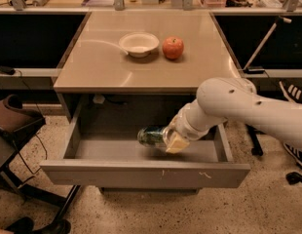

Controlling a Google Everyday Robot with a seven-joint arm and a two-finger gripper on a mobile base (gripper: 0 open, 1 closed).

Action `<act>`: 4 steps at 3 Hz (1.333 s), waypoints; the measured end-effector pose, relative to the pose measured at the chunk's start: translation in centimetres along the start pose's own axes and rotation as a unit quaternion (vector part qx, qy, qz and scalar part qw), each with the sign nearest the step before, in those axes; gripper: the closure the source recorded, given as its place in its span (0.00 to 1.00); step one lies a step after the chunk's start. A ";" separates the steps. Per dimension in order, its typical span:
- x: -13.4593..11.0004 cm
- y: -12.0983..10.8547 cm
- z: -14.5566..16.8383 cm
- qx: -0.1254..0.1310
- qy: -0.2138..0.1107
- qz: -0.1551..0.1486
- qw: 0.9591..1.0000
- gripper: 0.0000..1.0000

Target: Place green can into top drawer

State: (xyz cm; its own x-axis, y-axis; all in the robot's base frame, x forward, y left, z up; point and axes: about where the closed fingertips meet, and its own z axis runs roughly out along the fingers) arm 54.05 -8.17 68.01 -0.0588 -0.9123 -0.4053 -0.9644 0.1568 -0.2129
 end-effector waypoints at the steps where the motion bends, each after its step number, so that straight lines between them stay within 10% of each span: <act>1: 0.6 1.4 2.3 -0.021 0.034 -0.001 0.999 1.00; 2: 0.5 1.5 2.4 -0.022 0.035 -0.001 0.999 1.00; 4: 0.5 1.5 2.4 -0.022 0.035 -0.001 0.999 0.59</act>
Offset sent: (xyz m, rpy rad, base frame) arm -0.0070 0.0044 -0.0217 -0.0530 0.0410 0.0043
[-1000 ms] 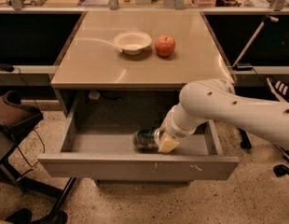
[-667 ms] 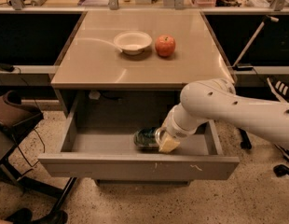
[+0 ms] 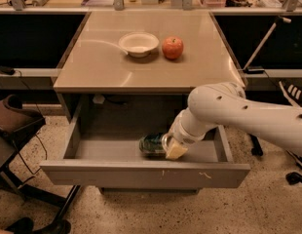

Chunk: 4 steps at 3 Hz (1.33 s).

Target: Place green can into top drawer

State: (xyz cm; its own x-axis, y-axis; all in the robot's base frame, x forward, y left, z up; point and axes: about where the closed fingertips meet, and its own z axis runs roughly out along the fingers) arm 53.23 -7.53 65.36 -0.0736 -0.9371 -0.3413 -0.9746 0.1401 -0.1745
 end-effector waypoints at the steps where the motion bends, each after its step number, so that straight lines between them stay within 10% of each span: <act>1: 0.0 0.0 0.0 0.000 0.000 0.000 1.000 0.36; 3: 0.0 0.0 0.0 0.000 0.000 0.000 1.000 0.00; 4: 0.0 0.0 0.0 0.000 0.000 0.000 1.000 0.00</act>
Offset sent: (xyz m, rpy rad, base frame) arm 0.0000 0.0000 0.0000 0.0000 0.0000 0.0000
